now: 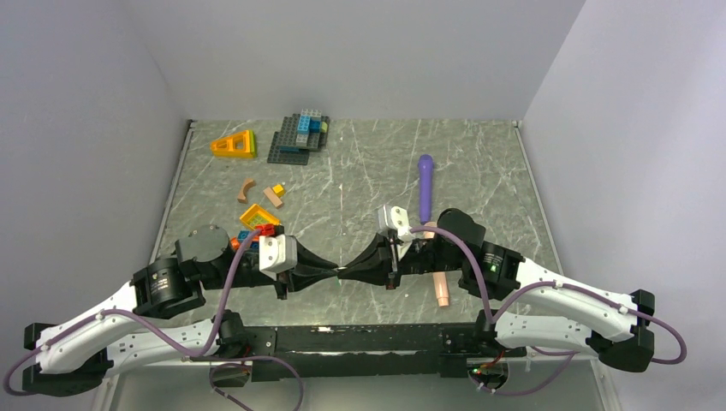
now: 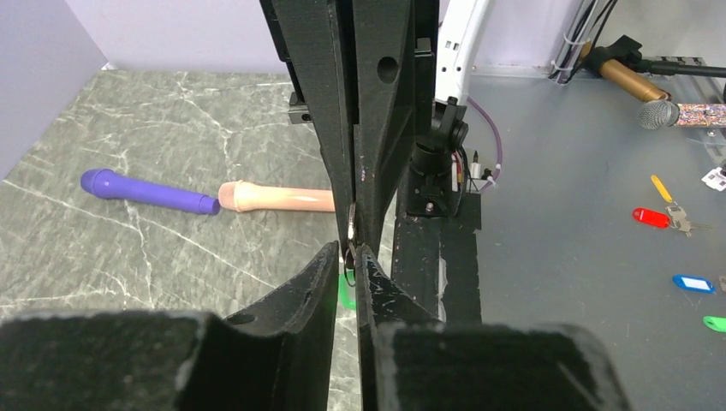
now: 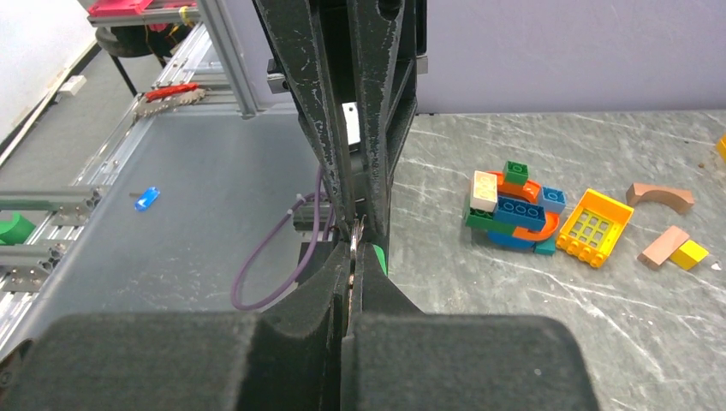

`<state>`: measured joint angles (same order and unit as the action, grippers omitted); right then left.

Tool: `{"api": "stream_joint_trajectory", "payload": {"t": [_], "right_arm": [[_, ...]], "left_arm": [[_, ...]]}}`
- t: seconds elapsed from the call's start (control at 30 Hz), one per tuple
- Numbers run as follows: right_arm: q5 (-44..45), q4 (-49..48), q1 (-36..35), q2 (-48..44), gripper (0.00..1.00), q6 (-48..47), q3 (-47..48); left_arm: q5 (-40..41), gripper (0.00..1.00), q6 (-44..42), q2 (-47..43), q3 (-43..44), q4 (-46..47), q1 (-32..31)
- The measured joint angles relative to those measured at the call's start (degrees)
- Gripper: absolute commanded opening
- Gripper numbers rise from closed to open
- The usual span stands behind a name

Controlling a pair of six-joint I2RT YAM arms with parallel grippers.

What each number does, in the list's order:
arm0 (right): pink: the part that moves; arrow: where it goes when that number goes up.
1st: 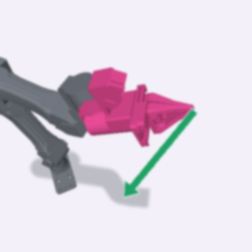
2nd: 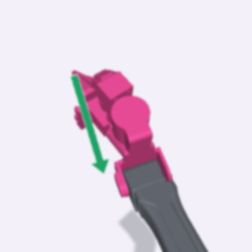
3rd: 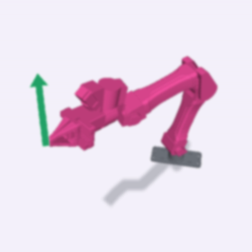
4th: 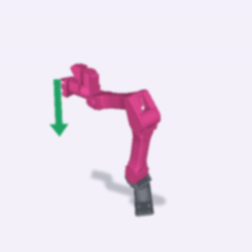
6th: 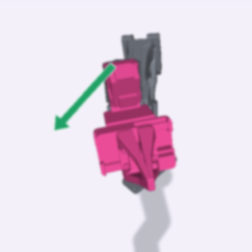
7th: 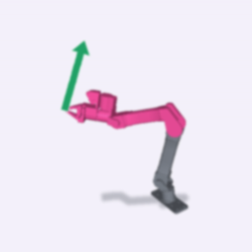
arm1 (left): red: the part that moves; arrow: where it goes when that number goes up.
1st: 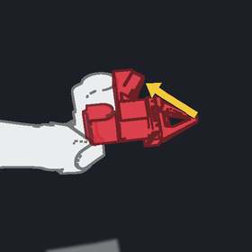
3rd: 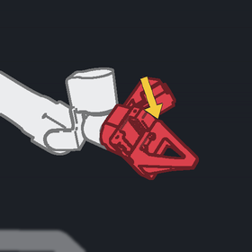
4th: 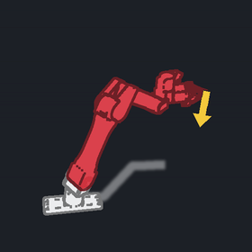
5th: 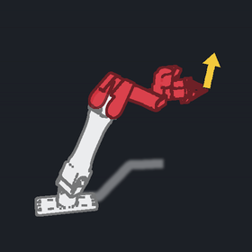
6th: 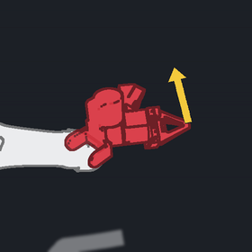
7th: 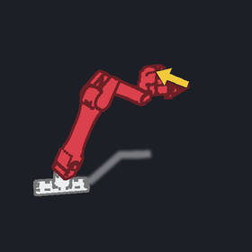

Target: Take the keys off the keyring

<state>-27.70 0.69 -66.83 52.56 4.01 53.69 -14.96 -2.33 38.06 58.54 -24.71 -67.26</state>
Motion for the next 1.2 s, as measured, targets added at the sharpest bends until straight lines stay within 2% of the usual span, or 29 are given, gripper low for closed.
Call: {"api": "stream_joint_trajectory", "payload": {"t": [0.2, 0.53, 0.9, 1.2], "right_arm": [[-0.1, 0.1, 0.0, -0.1, 0.0, 0.0, 0.0], [-0.3, -0.3, 0.0, -0.2, 0.0, 0.0, -0.1], [-0.3, -2.4, 0.1, -0.7, 0.0, 0.4, -0.2], [0.8, -8.4, 0.3, -1.7, 0.0, 2.1, -1.5]], "left_arm": [[-0.6, 0.0, 0.1, 0.1, 0.0, 0.0, 0.0], [-0.8, 0.0, 1.7, -0.7, -1.2, 1.9, 0.0], [0.5, 0.0, 7.5, -4.5, -7.3, 12.0, 0.0], [2.4, 0.0, 10.9, -5.7, -10.0, 20.3, 0.0]]}}
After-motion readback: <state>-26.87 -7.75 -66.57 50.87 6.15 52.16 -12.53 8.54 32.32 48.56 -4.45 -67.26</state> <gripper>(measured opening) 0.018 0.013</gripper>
